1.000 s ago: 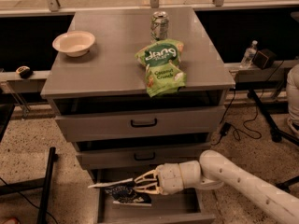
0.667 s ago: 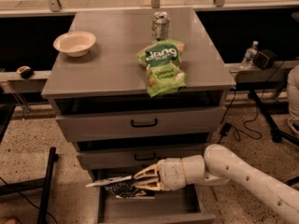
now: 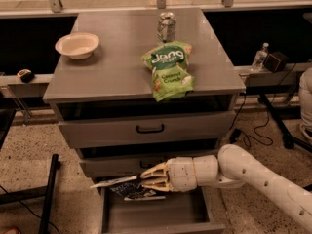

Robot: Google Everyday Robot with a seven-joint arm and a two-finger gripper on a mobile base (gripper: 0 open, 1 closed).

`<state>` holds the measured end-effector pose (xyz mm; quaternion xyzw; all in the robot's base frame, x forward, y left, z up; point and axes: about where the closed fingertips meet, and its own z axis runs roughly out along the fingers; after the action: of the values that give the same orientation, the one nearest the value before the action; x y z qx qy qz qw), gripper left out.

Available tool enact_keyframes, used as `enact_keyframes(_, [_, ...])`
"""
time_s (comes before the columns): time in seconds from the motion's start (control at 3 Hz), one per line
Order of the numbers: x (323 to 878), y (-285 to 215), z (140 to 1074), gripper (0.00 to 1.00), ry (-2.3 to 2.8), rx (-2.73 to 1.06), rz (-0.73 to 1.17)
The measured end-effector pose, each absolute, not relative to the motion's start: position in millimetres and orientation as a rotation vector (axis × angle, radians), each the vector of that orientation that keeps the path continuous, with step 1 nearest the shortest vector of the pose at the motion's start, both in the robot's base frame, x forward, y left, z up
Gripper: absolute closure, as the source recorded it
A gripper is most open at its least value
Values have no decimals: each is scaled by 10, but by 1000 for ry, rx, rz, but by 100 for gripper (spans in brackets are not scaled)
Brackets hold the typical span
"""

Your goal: Pick blue chip bag from bottom drawer and place on counter

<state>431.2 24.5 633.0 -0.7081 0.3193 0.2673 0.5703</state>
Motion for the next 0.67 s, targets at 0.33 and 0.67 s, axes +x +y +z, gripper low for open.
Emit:
enact_keyframes(0.33, [4371,128,6942,100,708,-1667,432])
enact_keyframes(0.67, [4415,42,7525,100,740,-1620,251])
